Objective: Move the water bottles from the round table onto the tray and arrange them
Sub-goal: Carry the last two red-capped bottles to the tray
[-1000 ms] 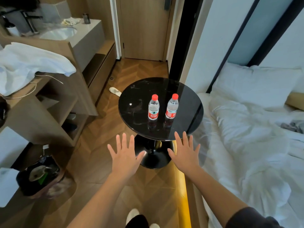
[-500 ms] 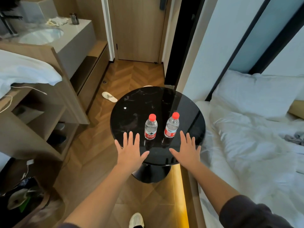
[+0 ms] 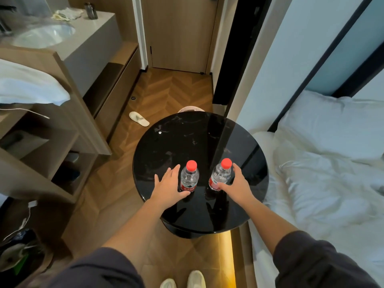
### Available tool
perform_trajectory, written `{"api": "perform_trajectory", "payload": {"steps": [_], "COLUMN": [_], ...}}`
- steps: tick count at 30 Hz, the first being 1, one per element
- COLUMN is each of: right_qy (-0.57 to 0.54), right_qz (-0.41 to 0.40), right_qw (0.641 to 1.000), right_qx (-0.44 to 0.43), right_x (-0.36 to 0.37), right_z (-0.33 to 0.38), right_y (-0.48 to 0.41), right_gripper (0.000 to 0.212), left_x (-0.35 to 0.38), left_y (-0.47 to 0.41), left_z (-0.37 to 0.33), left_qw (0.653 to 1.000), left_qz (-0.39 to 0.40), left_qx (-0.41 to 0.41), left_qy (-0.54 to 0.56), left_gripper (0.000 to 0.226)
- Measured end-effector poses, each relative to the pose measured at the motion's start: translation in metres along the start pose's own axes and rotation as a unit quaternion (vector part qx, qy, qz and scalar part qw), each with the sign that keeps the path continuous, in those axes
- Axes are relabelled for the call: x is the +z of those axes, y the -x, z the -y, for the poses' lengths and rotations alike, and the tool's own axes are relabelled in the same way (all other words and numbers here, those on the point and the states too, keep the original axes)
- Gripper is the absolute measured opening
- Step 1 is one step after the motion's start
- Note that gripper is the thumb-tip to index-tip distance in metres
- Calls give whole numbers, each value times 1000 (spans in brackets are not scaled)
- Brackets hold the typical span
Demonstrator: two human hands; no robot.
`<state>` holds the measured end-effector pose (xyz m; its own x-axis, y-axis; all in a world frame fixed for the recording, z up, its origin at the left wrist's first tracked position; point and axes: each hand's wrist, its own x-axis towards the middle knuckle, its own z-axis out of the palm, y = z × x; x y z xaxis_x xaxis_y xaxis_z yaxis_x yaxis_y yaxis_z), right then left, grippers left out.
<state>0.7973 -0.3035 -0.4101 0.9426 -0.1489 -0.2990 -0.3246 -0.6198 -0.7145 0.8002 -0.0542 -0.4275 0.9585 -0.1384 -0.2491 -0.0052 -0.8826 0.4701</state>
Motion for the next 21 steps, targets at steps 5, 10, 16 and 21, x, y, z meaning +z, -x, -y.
{"api": "perform_trajectory", "payload": {"steps": [5,10,16,21], "right_qy": [-31,-13,-15,-27], "right_qz": [17,34,78,96], "right_qw": [999,999,996,994], "right_qx": [-13,-29,-44,-53], "right_x": [5,5,6,22], "right_z": [0,-1,-12,-24], "right_y": [-25,-29,1,27], "right_gripper": [75,65,64,63], "left_x": [8,11,10,10], "left_y": [-20,-22,9,32], "left_z": [-7,-13,4,19], "left_qw": [982,975,981,984], "left_qz": [5,-11,26,22], "left_qx": [-16,-11,0,6], "left_qy": [189,223,194,177], "left_gripper": [88,70,67,68]}}
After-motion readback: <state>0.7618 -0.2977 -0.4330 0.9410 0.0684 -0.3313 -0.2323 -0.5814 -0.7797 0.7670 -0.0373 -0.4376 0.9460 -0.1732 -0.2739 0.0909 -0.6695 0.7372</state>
